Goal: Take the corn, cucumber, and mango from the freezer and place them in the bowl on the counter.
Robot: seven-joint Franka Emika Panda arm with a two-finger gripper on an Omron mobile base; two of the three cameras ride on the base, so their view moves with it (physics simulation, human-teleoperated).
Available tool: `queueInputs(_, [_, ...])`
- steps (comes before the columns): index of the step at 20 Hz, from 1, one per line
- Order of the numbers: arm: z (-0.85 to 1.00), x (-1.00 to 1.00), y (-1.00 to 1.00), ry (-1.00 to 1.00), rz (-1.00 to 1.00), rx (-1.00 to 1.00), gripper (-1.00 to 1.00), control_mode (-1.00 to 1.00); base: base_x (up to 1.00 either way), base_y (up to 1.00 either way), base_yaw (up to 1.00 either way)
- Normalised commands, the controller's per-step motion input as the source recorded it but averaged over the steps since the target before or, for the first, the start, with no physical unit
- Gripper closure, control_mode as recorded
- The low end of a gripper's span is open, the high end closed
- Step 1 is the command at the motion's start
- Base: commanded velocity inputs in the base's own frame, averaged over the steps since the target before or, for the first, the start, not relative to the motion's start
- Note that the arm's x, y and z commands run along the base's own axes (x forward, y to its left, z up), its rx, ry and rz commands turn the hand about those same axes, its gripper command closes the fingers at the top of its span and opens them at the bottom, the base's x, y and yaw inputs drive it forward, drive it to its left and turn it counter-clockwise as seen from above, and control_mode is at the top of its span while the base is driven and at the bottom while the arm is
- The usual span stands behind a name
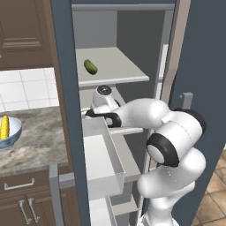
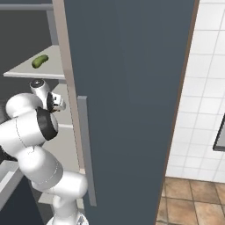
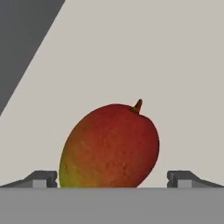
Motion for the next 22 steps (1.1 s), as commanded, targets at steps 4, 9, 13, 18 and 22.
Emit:
queueInputs(4, [-0.16, 0.48, 0.01, 0.0, 0.0, -0.04, -1.0, -1.0, 0.0, 0.0, 0.0])
queueInputs(9, [-0.09, 0.36, 0.09, 0.0, 0.0, -0.01, 1.0, -1.0, 0.0, 0.0, 0.0])
queueInputs(13, [0.0, -0.05, 0.0, 0.0, 0.0, 0.0, 1.0, -1.0, 0.0, 0.0, 0.0])
queueInputs(18, [-0.36, -0.76, 0.0, 0.0, 0.0, 0.0, 1.0, -1.0, 0.0, 0.0, 0.0])
queueInputs(22, [-0.94, -1.0, 0.0, 0.0, 0.0, 0.0, 1.0, -1.0, 0.0, 0.0, 0.0])
